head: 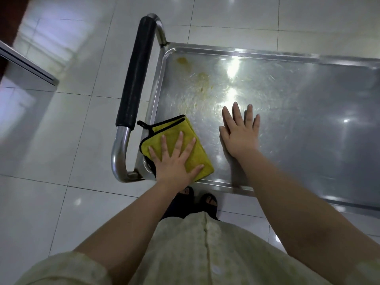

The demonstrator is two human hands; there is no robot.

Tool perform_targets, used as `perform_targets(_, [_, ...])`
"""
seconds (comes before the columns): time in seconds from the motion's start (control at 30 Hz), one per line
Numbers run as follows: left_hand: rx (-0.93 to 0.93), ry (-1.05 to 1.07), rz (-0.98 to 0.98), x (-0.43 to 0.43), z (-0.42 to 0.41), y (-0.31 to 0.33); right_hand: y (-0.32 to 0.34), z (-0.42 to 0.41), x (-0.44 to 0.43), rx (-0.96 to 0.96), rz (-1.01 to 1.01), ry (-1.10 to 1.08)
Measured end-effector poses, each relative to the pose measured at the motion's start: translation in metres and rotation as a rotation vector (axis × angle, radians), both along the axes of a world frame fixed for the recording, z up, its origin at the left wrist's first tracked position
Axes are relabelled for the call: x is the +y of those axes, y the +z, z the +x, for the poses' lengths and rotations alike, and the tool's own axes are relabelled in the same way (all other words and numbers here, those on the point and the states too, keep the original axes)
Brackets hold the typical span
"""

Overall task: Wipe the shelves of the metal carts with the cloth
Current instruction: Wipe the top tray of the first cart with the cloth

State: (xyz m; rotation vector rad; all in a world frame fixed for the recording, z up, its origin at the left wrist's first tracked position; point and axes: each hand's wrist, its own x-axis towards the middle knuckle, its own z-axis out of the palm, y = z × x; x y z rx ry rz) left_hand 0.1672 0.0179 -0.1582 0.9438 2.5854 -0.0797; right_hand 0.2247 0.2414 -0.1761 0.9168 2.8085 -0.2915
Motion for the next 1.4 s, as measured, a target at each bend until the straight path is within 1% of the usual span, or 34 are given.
perform_targets(0.1, [0.015, 0.006, 0.026, 0.004, -0.004, -0.003, -0.002, -0.015, 0.01, 0.002, -0.014, -0.02])
perform_targets(0.2, [0.016, 0.049, 0.029, 0.015, -0.016, -0.005, -0.008, -0.016, 0.011, 0.028, 0.015, -0.024])
perform_targets(0.3, [0.016, 0.132, 0.035, 0.042, -0.045, -0.003, -0.013, -0.016, 0.01, 0.056, 0.029, -0.03])
perform_targets(0.37, [0.017, 0.144, 0.037, 0.069, -0.071, -0.003, -0.017, -0.016, 0.011, 0.063, 0.041, -0.037])
perform_targets(0.53, [0.013, 0.013, 0.038, 0.137, -0.14, -0.001, -0.02, -0.015, 0.012, 0.085, 0.045, -0.033])
perform_targets(0.63, [0.012, -0.036, 0.034, 0.151, -0.156, -0.002, -0.019, -0.017, 0.014, 0.07, 0.053, -0.035])
perform_targets(0.77, [0.037, -0.011, 0.056, 0.131, -0.134, -0.003, -0.016, -0.019, 0.015, 0.038, 0.04, -0.028])
perform_targets(0.9, [0.048, 0.055, 0.051, 0.071, -0.06, -0.005, -0.012, -0.019, 0.015, 0.032, 0.011, -0.026])
perform_targets(1.0, [0.037, 0.054, -0.034, 0.039, -0.016, -0.005, -0.01, -0.019, 0.014, 0.027, -0.002, -0.032])
perform_targets(1.1, [0.008, 0.046, -0.038, 0.052, -0.025, -0.005, -0.006, -0.02, 0.017, -0.01, -0.016, -0.021])
perform_targets(1.2, [0.024, -0.069, 0.002, 0.091, -0.058, -0.004, 0.0, -0.027, 0.026, -0.003, -0.021, -0.022])
perform_targets(1.3, [0.033, -0.184, 0.001, 0.13, -0.085, 0.0, 0.006, -0.046, 0.059, 0.076, -0.014, -0.105])
perform_targets(1.33, [0.037, -0.207, 0.002, 0.138, -0.088, 0.0, 0.007, -0.053, 0.074, 0.081, -0.008, -0.141])
perform_targets(1.4, [0.05, -0.225, 0.018, 0.145, -0.09, 0.001, 0.005, -0.064, 0.101, 0.033, 0.004, -0.188])
